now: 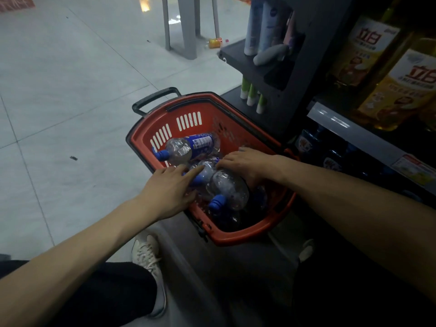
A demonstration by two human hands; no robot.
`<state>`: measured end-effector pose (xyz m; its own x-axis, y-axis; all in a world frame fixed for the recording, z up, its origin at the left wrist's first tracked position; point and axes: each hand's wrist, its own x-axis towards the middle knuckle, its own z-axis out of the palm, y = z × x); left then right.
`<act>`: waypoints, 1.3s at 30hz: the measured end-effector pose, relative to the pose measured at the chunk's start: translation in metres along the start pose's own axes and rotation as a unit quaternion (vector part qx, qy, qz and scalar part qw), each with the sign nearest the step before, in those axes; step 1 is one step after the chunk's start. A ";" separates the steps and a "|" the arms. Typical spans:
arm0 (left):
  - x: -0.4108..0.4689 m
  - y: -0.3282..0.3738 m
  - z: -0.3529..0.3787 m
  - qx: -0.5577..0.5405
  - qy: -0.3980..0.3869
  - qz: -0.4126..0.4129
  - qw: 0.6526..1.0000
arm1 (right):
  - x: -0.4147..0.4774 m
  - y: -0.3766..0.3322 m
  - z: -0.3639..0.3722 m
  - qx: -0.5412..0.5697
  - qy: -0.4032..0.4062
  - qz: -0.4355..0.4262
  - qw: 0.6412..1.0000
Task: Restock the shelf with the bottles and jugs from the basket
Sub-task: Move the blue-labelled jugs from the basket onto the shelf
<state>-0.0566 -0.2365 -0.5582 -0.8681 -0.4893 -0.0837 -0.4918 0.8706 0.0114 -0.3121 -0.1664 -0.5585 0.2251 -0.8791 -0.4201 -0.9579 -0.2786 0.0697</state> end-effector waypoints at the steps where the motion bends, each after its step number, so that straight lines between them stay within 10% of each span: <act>1: 0.001 -0.002 -0.003 -0.011 0.014 -0.009 1.000 | 0.001 0.001 0.000 -0.005 0.006 -0.002 1.000; 15: -0.010 -0.017 -0.039 -0.243 0.117 -0.191 0.944 | -0.014 -0.008 0.024 0.101 0.162 0.042 0.981; 26: -0.006 0.002 -0.025 -0.345 0.053 -0.218 0.912 | -0.038 -0.019 0.015 0.296 0.359 0.204 0.861; 39: -0.010 0.034 -0.007 -0.144 0.047 -0.169 0.974 | 0.007 -0.015 0.024 0.244 0.170 0.351 0.888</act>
<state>-0.0650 -0.2022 -0.5502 -0.6490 -0.7597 -0.0400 -0.7373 0.6152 0.2790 -0.3003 -0.1590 -0.5844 -0.4975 -0.8584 -0.1248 -0.8273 0.5128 -0.2296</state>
